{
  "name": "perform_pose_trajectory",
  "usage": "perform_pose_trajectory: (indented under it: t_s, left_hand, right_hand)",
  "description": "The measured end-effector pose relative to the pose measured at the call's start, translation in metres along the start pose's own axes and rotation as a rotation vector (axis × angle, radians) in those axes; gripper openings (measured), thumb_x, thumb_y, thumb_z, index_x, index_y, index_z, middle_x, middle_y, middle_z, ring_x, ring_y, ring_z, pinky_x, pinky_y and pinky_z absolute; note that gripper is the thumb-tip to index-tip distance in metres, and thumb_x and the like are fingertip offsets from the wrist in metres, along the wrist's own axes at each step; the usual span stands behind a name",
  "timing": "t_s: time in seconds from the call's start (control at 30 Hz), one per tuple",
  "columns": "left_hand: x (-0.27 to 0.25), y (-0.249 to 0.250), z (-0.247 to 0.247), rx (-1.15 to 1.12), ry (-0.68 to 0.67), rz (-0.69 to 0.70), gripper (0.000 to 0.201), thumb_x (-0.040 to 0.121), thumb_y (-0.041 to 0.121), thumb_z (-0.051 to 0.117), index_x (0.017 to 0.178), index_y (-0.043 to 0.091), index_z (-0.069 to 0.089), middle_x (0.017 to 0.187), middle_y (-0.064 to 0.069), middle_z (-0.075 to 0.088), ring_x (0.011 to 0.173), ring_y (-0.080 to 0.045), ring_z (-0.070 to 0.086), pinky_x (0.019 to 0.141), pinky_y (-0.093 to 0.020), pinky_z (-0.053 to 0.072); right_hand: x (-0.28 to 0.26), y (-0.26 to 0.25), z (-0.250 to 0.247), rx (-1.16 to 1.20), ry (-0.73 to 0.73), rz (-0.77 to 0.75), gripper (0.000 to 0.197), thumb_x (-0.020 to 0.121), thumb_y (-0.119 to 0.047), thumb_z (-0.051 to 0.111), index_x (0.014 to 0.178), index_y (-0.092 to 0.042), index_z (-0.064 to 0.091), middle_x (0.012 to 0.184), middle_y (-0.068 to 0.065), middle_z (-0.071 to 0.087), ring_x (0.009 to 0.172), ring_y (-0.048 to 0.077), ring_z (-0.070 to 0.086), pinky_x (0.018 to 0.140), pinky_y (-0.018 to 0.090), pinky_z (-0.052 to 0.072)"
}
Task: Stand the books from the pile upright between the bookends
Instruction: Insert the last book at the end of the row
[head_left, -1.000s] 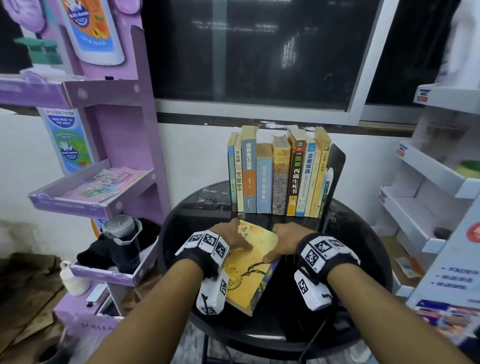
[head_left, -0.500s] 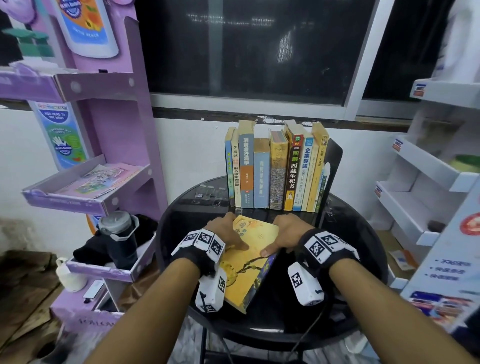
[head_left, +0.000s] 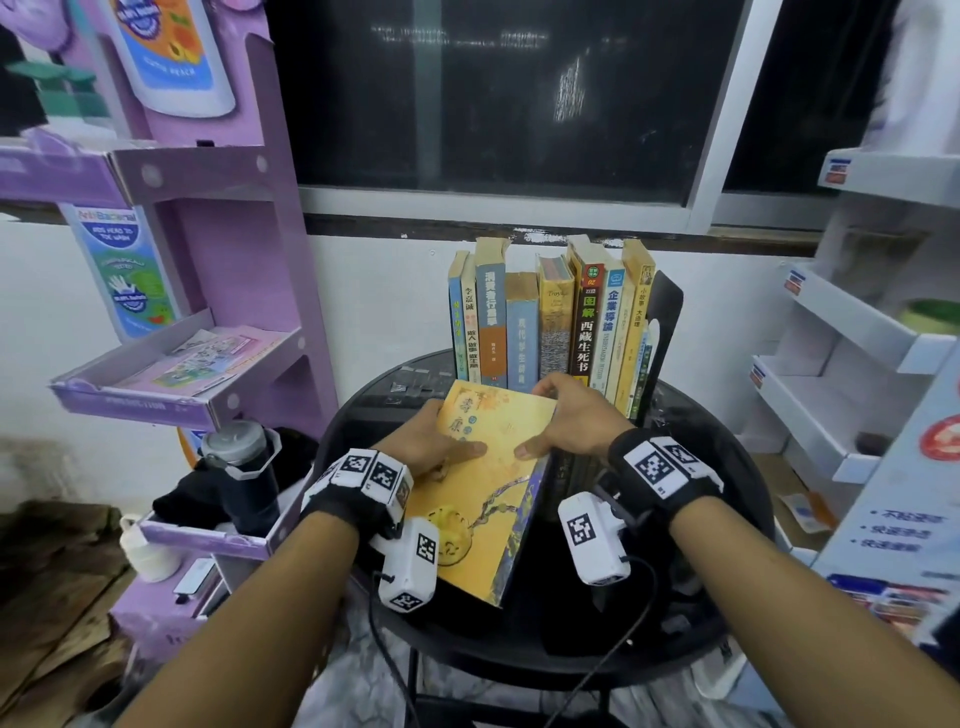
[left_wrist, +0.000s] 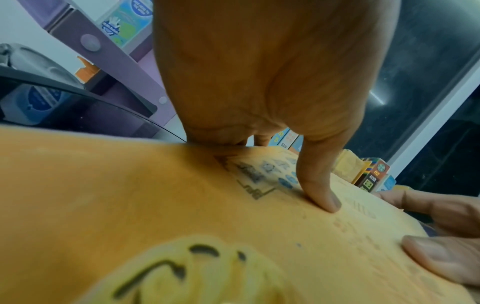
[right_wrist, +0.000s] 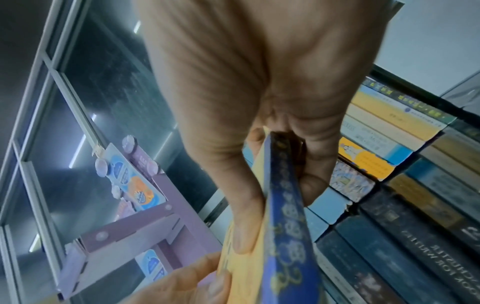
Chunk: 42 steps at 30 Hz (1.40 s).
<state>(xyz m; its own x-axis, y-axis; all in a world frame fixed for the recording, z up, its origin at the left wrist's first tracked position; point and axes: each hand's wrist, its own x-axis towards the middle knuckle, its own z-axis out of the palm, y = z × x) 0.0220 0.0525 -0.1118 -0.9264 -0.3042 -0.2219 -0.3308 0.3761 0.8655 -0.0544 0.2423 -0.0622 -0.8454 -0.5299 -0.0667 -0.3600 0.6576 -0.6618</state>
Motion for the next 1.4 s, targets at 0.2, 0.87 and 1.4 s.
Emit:
perform_pose_trajectory:
  t_s: [0.2, 0.87, 1.4]
  left_hand:
    - [-0.004, 0.008, -0.003, -0.140, 0.005, 0.102, 0.081, 0.080, 0.020, 0.076, 0.142, 0.017, 0.023, 0.122, -0.007, 0.059, 0.106, -0.026, 0.063, 0.095, -0.047, 0.051]
    - [0.008, 0.098, 0.044, -0.200, -0.019, 0.352, 0.069, 0.080, 0.009, 0.074, 0.129, 0.018, 0.026, 0.106, 0.006, 0.054, 0.090, -0.008, 0.059, 0.072, -0.026, 0.055]
    - [0.051, 0.171, 0.112, 0.276, 0.481, 0.710, 0.074, 0.077, 0.031, 0.075, 0.141, 0.022, 0.037, 0.142, -0.003, 0.040, 0.132, -0.020, 0.037, 0.110, -0.039, 0.033]
  right_hand:
    - [-0.002, -0.003, -0.010, 0.288, 0.036, 0.005, 0.062, 0.062, -0.008, 0.089, 0.114, -0.018, 0.058, 0.108, 0.002, 0.068, 0.101, 0.023, 0.065, 0.090, 0.046, 0.055]
    - [-0.051, 0.017, -0.095, 0.277, 0.137, -0.170, 0.040, 0.088, -0.012, 0.068, 0.125, -0.020, 0.055, 0.108, 0.004, 0.069, 0.078, 0.022, 0.074, 0.057, 0.048, 0.060]
    - [-0.077, 0.073, -0.181, 0.065, 0.635, -0.131, 0.028, 0.086, -0.017, 0.069, 0.112, -0.020, 0.062, 0.094, 0.005, 0.070, 0.067, 0.026, 0.070, 0.057, 0.043, 0.061]
